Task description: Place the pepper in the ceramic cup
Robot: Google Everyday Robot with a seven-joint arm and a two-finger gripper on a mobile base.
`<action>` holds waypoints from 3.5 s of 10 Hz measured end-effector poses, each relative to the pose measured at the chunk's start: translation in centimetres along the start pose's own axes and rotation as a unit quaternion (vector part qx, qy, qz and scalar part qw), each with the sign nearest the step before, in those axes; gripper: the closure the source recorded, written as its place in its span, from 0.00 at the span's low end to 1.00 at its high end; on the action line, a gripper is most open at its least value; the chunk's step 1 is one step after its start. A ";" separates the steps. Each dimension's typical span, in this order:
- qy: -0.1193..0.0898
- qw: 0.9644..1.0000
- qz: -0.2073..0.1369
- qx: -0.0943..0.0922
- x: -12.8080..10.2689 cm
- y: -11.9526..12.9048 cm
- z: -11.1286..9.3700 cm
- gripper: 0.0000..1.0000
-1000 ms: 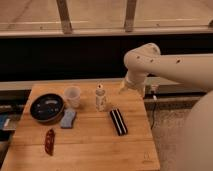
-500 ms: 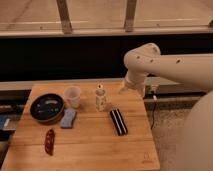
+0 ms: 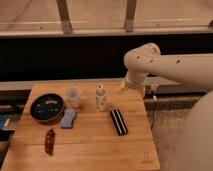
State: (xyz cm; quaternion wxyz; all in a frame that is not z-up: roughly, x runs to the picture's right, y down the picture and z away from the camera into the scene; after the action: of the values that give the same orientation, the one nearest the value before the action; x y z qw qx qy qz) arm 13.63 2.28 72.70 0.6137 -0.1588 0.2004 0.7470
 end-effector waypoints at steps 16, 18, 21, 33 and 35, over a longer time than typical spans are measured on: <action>-0.015 0.989 -0.145 -0.002 3.1 16.6 -3.0 0.33; -0.006 0.982 -0.190 -0.006 6.1 21.2 -3.1 0.33; 0.013 0.968 -0.249 -0.014 10.3 25.7 -2.7 0.33; 0.029 0.936 -0.347 -0.055 17.3 33.2 -3.5 0.33; 0.040 0.919 -0.385 -0.075 20.7 36.6 -3.2 0.33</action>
State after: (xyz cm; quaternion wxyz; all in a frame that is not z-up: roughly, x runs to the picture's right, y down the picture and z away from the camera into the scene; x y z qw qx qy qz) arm -26.35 12.22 63.73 0.8320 -0.2988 0.0913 0.4585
